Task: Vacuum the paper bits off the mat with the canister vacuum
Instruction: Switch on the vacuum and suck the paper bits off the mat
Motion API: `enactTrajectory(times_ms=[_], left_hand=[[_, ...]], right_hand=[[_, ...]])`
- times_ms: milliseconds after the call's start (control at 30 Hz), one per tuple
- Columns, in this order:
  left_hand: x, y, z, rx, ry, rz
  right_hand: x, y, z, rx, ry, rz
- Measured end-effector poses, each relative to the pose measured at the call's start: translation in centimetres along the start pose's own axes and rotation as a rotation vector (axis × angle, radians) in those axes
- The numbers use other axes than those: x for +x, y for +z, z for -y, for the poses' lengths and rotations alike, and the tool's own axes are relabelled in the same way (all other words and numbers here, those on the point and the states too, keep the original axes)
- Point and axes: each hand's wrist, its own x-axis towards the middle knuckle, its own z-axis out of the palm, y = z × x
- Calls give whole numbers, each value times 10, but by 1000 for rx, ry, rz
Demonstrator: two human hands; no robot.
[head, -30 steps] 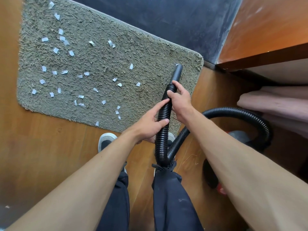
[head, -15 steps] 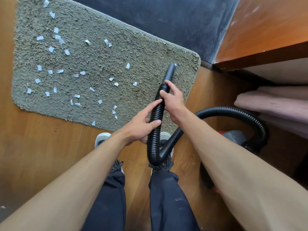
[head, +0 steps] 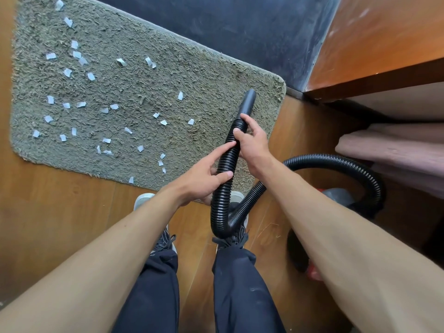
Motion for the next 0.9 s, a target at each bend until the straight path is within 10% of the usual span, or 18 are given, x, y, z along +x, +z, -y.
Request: enactTrajectory(times_ms=[900], left_hand=[[-72,-13,82,-383,-23,-116]], right_hand=[[-53,63,-25,-287,107,335]])
